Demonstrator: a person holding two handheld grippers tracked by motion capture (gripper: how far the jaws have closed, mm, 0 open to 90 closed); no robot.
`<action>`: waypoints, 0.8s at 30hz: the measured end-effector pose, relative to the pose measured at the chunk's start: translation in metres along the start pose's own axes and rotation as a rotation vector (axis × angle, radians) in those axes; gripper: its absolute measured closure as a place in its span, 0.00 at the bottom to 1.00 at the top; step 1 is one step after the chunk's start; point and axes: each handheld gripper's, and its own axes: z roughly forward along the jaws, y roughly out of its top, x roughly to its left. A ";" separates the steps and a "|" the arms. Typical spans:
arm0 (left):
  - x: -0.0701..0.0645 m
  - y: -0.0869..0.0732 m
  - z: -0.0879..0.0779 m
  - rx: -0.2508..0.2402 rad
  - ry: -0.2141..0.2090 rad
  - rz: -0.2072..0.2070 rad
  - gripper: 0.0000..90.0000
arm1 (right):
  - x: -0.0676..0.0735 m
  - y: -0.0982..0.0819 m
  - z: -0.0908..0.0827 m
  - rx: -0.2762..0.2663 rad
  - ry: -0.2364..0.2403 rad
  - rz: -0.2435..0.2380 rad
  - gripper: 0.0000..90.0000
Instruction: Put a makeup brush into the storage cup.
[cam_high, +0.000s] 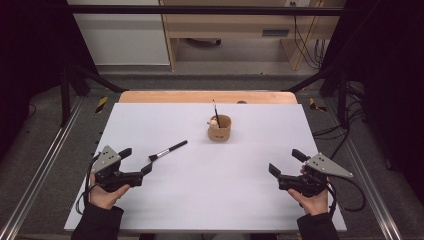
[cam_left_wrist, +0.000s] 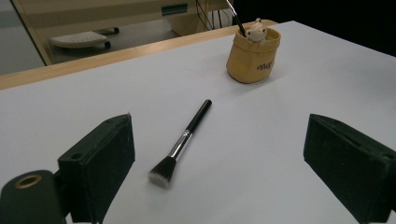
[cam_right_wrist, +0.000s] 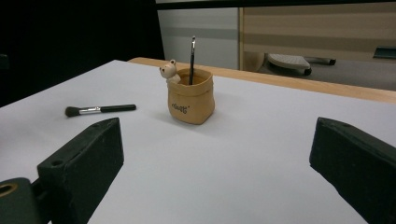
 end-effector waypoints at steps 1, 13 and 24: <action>0.000 0.002 0.001 0.005 -0.001 0.007 0.09 | 0.000 0.000 0.000 0.001 -0.002 0.000 0.04; 0.003 0.035 0.017 0.069 -0.007 0.078 0.10 | 0.004 0.005 -0.003 -0.009 0.010 -0.012 0.04; 0.000 0.043 0.048 0.155 -0.020 0.122 0.11 | 0.007 0.004 0.002 0.011 0.020 -0.018 0.05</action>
